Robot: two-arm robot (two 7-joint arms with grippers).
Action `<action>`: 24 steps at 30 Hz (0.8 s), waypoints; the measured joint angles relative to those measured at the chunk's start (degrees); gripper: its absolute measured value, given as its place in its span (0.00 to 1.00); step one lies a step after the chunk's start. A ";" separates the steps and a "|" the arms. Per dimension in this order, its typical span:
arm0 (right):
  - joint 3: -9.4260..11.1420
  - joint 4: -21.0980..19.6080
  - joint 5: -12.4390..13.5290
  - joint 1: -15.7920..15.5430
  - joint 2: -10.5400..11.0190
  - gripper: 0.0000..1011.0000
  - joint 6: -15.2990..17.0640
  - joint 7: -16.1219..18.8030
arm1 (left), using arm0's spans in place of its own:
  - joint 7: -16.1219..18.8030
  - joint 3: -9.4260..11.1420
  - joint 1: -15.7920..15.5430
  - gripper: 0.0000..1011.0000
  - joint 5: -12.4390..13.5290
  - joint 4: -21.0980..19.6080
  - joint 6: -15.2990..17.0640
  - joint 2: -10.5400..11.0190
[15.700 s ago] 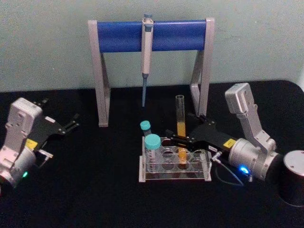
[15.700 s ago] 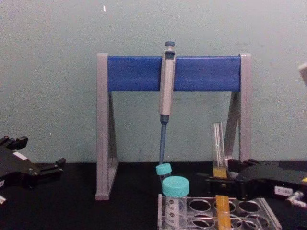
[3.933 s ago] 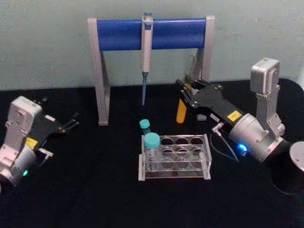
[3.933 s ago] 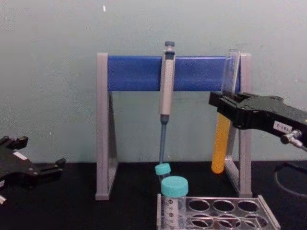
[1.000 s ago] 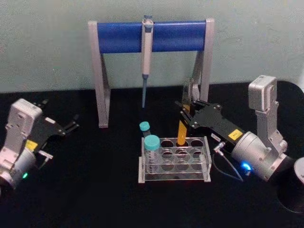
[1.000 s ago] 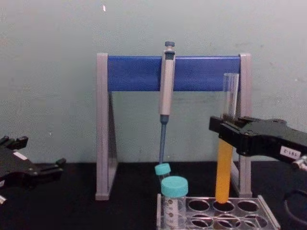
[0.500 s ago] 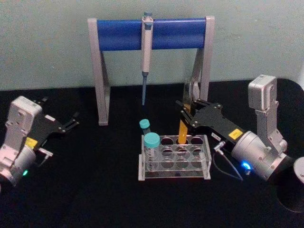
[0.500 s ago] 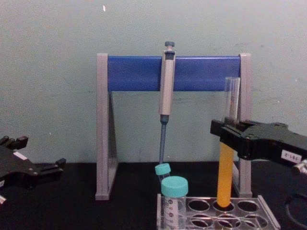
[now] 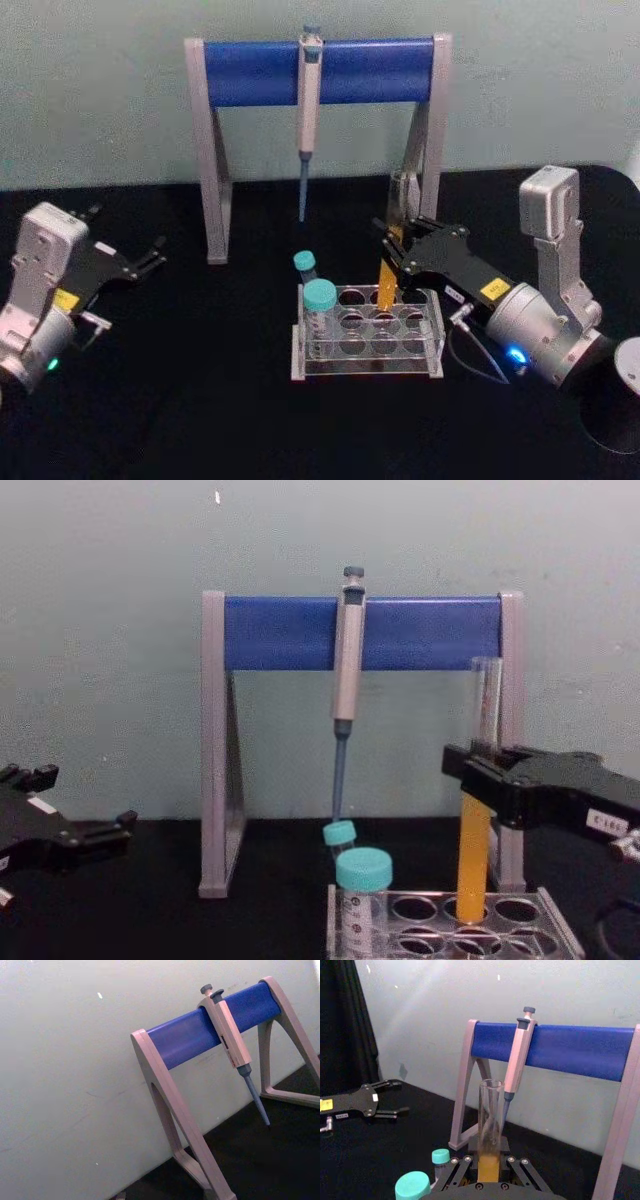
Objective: Pick up the test tube from the test tube rack, shake it, then place it back into the test tube rack.
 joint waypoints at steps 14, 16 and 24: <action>0.03 1.28 -0.82 -0.11 -0.35 0.22 -0.25 -0.05 | 0.00 0.00 0.00 0.99 0.00 0.00 0.00 0.00; 0.02 1.52 -0.87 -0.15 -0.43 0.22 -0.32 0.02 | 0.00 0.00 0.00 0.99 0.00 0.00 0.00 0.00; -0.09 2.58 -1.06 -0.14 -0.76 0.22 -0.49 0.27 | 0.00 0.00 0.00 0.99 0.00 0.00 0.00 0.00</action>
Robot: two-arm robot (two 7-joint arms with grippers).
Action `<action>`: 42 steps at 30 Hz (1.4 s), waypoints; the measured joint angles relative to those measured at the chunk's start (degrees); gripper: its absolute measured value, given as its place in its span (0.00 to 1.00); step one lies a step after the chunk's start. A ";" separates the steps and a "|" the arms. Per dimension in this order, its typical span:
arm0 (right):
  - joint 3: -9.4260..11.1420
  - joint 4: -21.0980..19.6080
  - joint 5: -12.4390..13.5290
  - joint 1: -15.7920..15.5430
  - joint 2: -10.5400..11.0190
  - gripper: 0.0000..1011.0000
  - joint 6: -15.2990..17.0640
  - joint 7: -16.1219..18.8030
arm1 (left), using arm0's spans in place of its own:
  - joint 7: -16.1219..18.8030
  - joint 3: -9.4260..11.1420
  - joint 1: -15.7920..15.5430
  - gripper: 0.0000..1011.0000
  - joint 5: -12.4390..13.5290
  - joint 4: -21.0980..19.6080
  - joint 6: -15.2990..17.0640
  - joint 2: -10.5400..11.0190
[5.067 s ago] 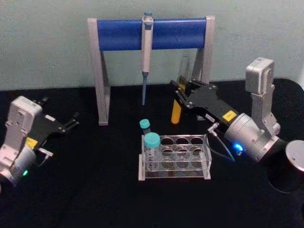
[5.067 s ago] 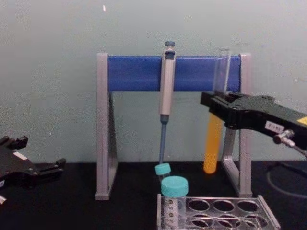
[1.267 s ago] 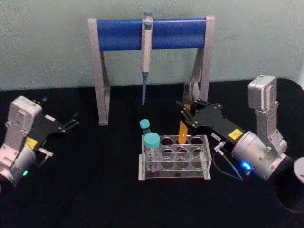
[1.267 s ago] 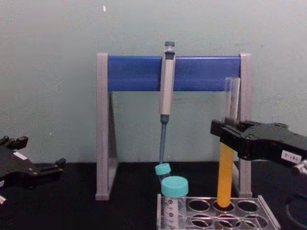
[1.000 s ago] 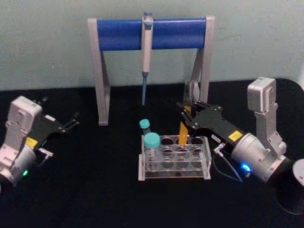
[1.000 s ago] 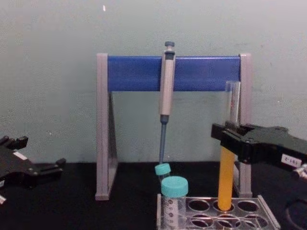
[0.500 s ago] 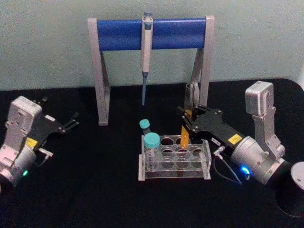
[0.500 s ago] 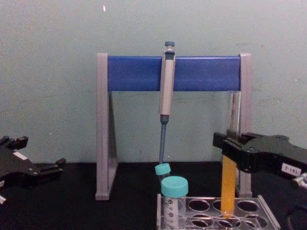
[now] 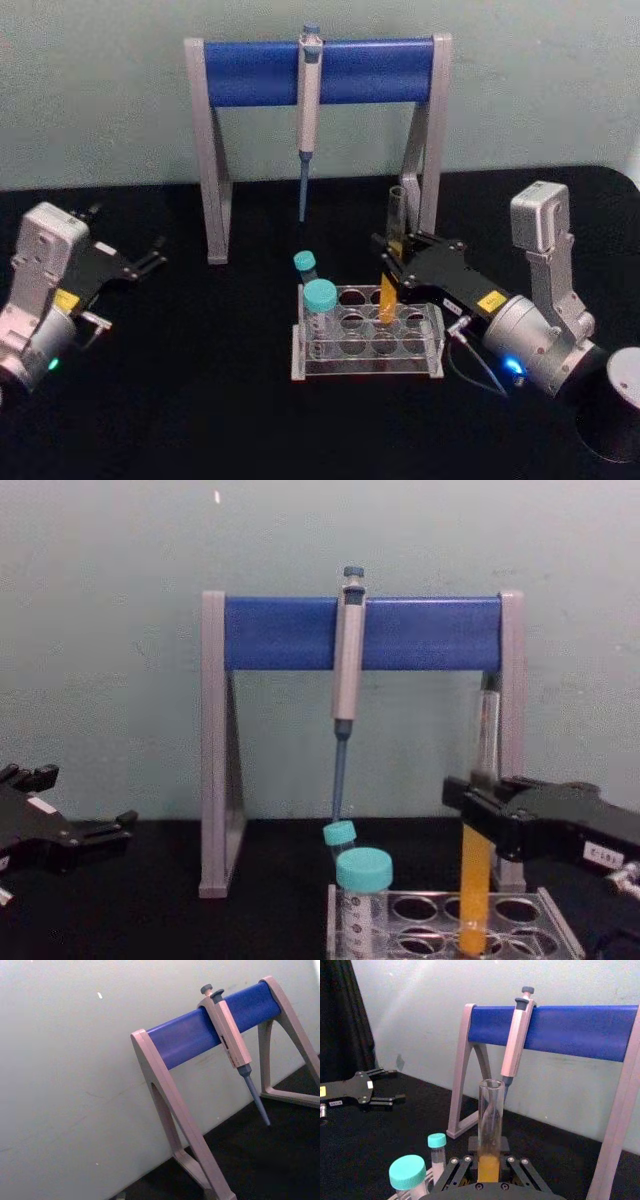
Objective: Pick up the test tube from the test tube rack, shake it, then place it back into the test tube rack.
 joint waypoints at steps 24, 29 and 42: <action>-0.25 3.67 -0.41 0.51 -0.94 0.22 -1.05 0.81 | 0.00 0.00 0.00 0.99 0.00 0.00 0.00 0.00; -0.40 4.19 -0.50 0.64 -1.05 0.22 -1.14 0.95 | 0.00 0.00 0.00 0.99 0.00 0.00 0.00 0.00; -0.68 4.86 -0.71 0.80 -1.32 0.22 -1.04 1.07 | 0.00 0.00 0.00 0.99 0.00 0.00 0.00 0.00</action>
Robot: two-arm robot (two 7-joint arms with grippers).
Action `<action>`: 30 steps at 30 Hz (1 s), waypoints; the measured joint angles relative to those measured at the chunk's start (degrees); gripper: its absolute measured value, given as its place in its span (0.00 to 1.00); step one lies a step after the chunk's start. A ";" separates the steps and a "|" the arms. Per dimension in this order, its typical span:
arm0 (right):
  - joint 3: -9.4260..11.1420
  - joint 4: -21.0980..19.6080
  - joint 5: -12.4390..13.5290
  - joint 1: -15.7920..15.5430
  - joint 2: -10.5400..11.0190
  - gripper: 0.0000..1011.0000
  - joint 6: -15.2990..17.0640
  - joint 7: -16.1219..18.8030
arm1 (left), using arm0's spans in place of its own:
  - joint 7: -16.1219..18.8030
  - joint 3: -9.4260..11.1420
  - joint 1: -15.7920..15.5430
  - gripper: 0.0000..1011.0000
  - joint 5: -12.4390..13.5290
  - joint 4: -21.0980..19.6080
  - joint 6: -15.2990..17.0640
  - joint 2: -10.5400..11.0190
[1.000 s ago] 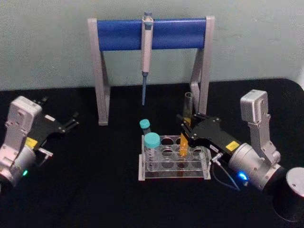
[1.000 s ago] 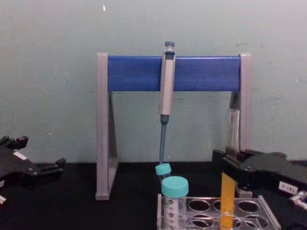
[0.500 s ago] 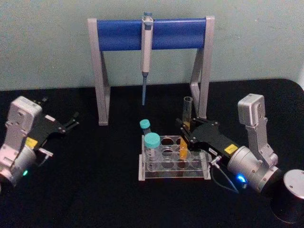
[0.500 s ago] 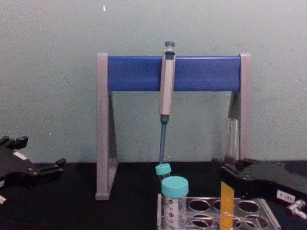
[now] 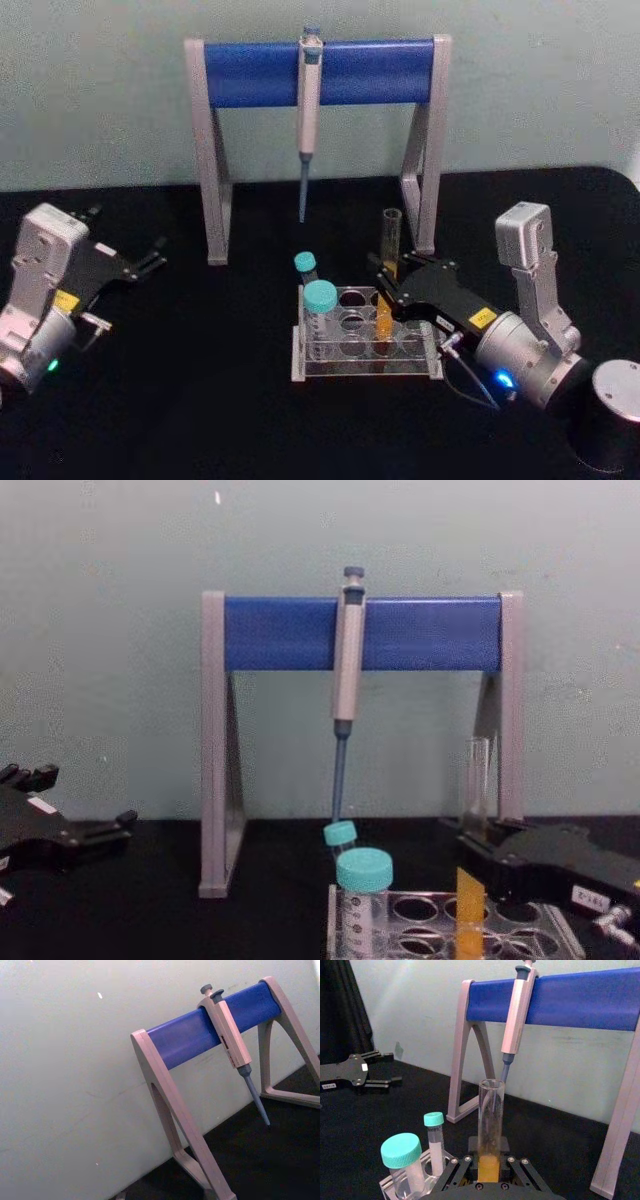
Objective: Pick up the test tube from the test tube rack, shake it, then place it back into the test tube rack.
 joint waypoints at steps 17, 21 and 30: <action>-0.07 -0.06 -0.29 0.00 0.02 0.24 0.15 -0.17 | 0.00 0.00 0.00 0.99 0.00 0.00 0.00 0.00; -0.06 -0.06 -0.30 -0.02 0.02 0.37 0.29 -0.17 | 0.00 0.00 0.00 0.99 0.00 0.00 0.00 0.00; -0.02 -0.06 -0.30 -0.01 0.02 0.66 0.29 -0.17 | 0.00 0.00 0.00 0.99 0.00 0.00 0.00 0.00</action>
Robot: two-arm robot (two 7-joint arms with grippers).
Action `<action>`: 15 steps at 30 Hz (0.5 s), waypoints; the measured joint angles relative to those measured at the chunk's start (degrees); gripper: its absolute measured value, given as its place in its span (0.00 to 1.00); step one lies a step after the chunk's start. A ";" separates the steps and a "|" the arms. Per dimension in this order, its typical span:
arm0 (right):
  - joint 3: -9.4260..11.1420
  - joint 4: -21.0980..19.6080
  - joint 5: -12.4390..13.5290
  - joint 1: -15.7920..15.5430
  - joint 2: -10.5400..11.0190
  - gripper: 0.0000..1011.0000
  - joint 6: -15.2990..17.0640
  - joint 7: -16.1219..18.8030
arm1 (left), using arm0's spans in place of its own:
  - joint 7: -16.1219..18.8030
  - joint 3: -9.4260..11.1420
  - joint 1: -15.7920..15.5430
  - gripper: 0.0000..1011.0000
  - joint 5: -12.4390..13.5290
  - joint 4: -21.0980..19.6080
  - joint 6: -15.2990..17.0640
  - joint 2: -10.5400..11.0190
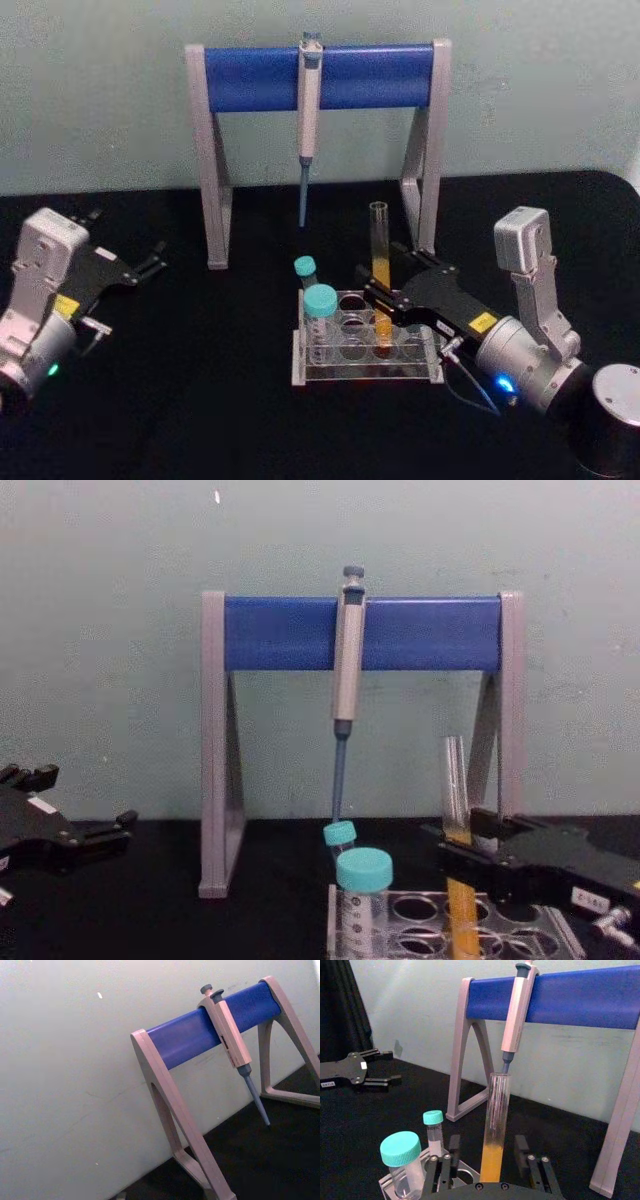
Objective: Pick up the test tube from the test tube rack, shake it, then place it back into the test tube rack.
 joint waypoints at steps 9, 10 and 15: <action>0.00 0.00 0.01 0.00 0.00 0.91 -0.02 0.00 | 0.00 0.00 0.00 0.99 0.00 0.00 0.00 0.00; 0.00 0.00 0.02 0.00 0.00 0.94 -0.03 0.00 | 0.00 0.00 0.00 0.99 0.00 0.00 0.00 0.00; 0.00 0.00 0.03 0.00 0.00 0.99 -0.05 0.00 | 0.00 0.00 0.00 0.99 0.00 0.00 0.00 0.00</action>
